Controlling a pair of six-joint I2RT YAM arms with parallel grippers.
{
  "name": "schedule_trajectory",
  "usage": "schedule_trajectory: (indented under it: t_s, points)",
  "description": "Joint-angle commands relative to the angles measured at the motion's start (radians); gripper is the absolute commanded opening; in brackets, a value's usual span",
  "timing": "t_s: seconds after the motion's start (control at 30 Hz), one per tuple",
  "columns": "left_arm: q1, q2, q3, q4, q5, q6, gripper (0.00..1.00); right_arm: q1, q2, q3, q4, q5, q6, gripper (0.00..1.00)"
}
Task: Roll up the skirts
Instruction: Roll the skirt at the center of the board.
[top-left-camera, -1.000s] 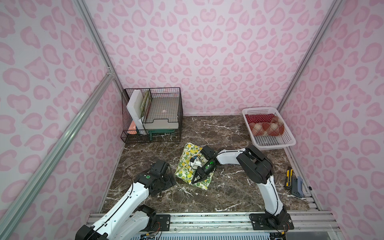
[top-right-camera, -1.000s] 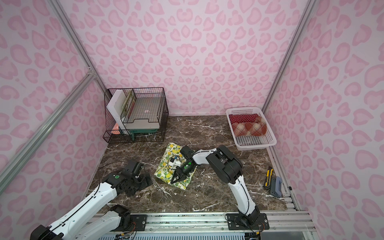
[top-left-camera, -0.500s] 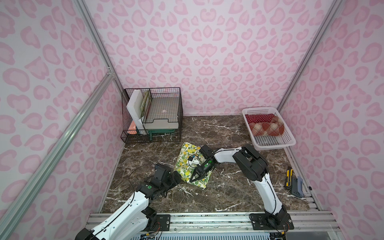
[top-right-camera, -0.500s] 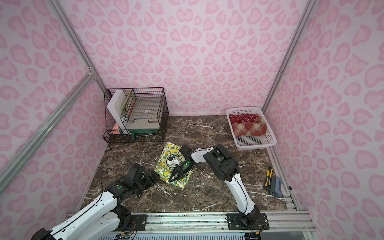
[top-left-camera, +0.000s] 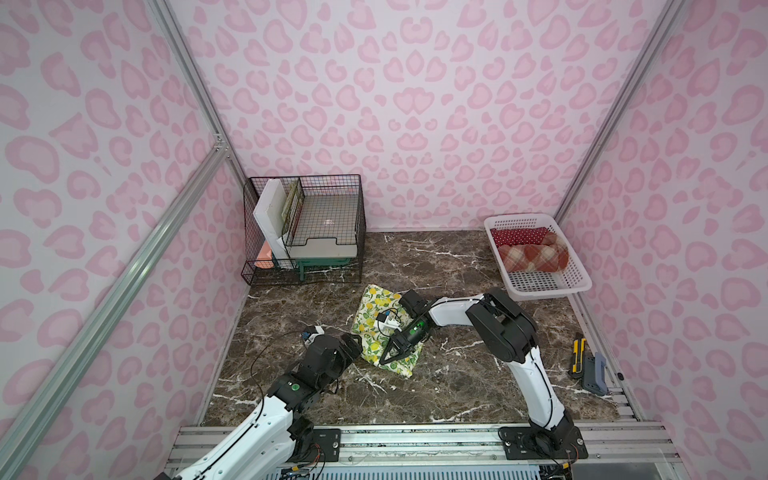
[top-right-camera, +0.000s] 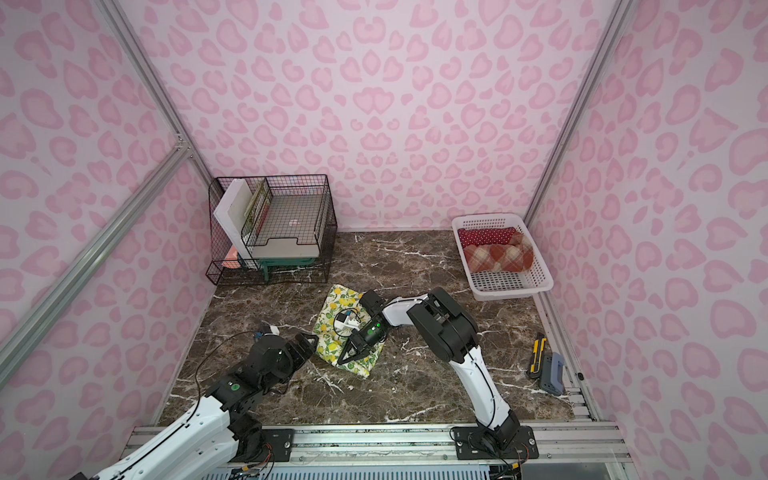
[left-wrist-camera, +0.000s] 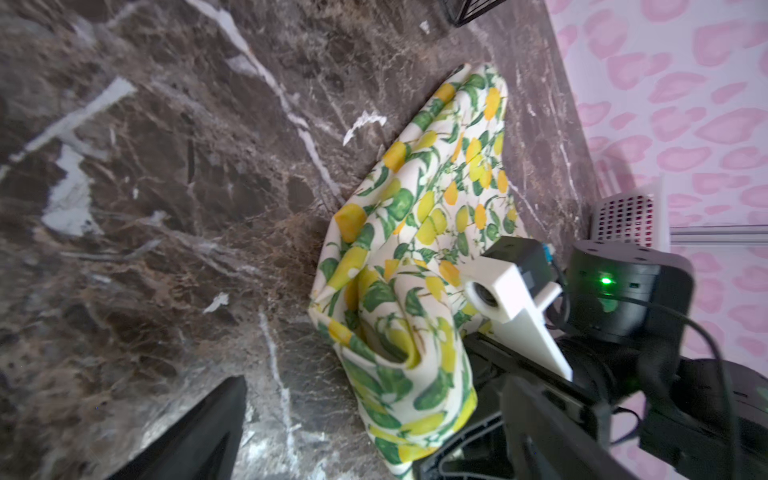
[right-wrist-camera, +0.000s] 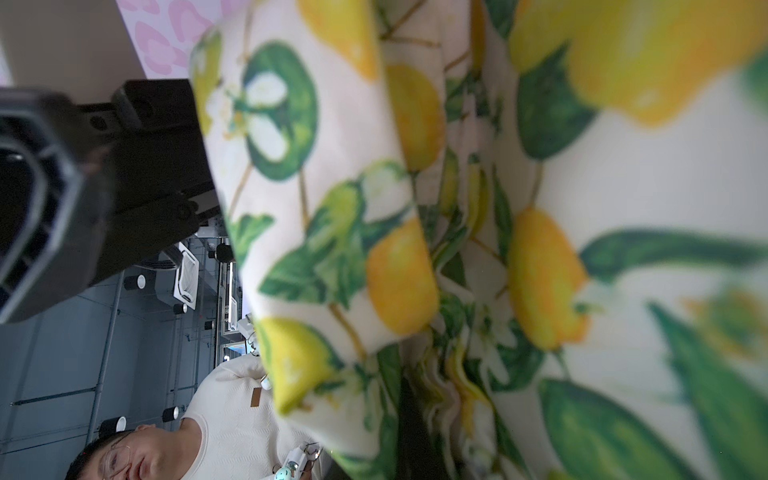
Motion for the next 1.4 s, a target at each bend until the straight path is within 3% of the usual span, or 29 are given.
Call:
schedule_trajectory:
  t_s: [0.0, 0.2, 0.37, 0.5, 0.57, 0.7, 0.73, 0.77, 0.87, 0.9, 1.03, 1.1, 1.17, 1.23, 1.33, 1.37]
  points:
    - [0.0, 0.048, 0.011, 0.128, 0.012, -0.024, 0.99, 0.004, 0.028, -0.024, -0.048, 0.208, -0.012, 0.0]
    - [-0.025, 0.228, 0.039, 0.236, 0.019, -0.07, 0.97, 0.001, 0.021, -0.033, -0.034, 0.21, -0.001, 0.0]
    - [-0.072, 0.292, 0.038, 0.224, -0.047, -0.083, 0.85, -0.01, -0.001, -0.054, -0.013, 0.215, 0.015, 0.0]
    - [-0.075, 0.342, 0.029, 0.255, -0.104, -0.07, 0.63, -0.007, -0.005, -0.055, -0.011, 0.203, 0.017, 0.0]
    - [-0.077, 0.363, 0.044, 0.258, -0.122, -0.041, 0.42, 0.0, -0.009, -0.056, -0.025, 0.197, 0.007, 0.0]
    - [-0.079, 0.39, 0.08, 0.223, -0.159, 0.002, 0.31, 0.008, -0.034, -0.088, -0.034, 0.207, 0.002, 0.0]
    - [-0.079, 0.393, 0.088, 0.214, -0.164, 0.005, 0.08, 0.008, -0.038, -0.096, -0.036, 0.208, 0.001, 0.0]
    - [-0.08, 0.398, 0.1, 0.178, -0.185, -0.009, 0.0, 0.008, -0.04, -0.108, -0.038, 0.209, -0.002, 0.01]
    - [-0.08, 0.415, 0.12, 0.144, -0.193, 0.018, 0.0, 0.007, -0.056, -0.124, -0.044, 0.224, 0.001, 0.18]
    - [-0.08, 0.421, 0.131, 0.121, -0.189, 0.026, 0.0, 0.008, -0.068, -0.123, -0.058, 0.26, -0.001, 0.27]
    - [-0.08, 0.427, 0.171, -0.021, -0.172, 0.041, 0.0, 0.008, -0.219, -0.143, -0.076, 0.367, 0.007, 0.41]
    - [-0.08, 0.426, 0.185, -0.083, -0.164, 0.049, 0.0, 0.016, -0.325, -0.142, -0.115, 0.492, 0.008, 0.51]
    - [-0.08, 0.414, 0.19, -0.122, -0.145, 0.059, 0.0, 0.022, -0.424, -0.151, -0.156, 0.598, 0.006, 0.53]
    - [-0.08, 0.397, 0.196, -0.166, -0.142, 0.06, 0.0, 0.046, -0.521, -0.149, -0.205, 0.783, 0.031, 0.52]
    - [-0.08, 0.386, 0.208, -0.204, -0.132, 0.077, 0.0, 0.164, -0.603, -0.149, -0.262, 1.075, 0.047, 0.48]
    - [-0.08, 0.385, 0.21, -0.209, -0.127, 0.083, 0.0, 0.2, -0.622, -0.152, -0.257, 1.115, 0.051, 0.45]
